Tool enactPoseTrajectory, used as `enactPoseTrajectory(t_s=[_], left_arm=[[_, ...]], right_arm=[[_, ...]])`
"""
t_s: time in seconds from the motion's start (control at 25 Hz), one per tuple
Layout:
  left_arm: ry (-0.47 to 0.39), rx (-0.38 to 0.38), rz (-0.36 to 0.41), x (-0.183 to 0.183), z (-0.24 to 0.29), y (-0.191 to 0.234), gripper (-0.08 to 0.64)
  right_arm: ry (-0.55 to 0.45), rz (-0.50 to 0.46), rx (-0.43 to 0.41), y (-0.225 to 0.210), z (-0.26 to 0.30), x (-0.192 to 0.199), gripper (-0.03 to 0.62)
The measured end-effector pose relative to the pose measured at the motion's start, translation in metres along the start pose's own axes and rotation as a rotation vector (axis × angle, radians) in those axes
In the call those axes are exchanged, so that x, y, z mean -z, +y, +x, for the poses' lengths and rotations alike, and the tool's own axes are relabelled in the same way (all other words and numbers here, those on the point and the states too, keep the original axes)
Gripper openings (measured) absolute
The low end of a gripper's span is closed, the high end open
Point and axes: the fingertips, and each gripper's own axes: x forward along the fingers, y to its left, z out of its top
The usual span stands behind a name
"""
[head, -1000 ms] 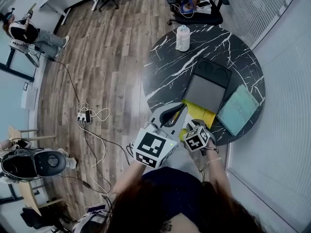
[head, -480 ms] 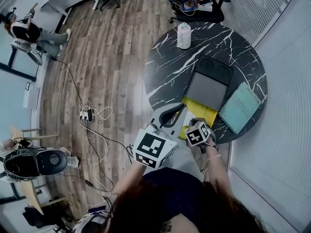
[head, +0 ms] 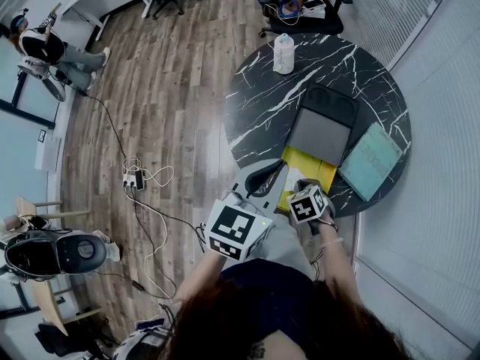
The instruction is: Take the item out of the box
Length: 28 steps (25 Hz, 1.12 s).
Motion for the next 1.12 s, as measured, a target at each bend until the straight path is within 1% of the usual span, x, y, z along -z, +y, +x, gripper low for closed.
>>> enactPoseTrajectory(t_s=[0.12,0.28,0.92,1.12], left_arm=[[-0.008,0.003,-0.003,0.000,-0.006,-0.003,0.029],[-0.022,0.015,0.011,-0.001,-0.013,-0.008,0.029],[-0.084,0.048,0.040,-0.011,-0.055,-0.031,0.029],[-0.105,0.062,0.054,-0.015,-0.069,-0.039,0.029]], right_arm=[[-0.014,0.003,0.020,0.001,-0.006,-0.002,0.026],[-0.034,0.005,0.042,0.003,-0.012,-0.002,0.026],[-0.169,-0.062,0.121,0.015,-0.057,-0.015,0.026],[-0.198,-0.057,0.154,0.018,-0.073,-0.017,0.026]])
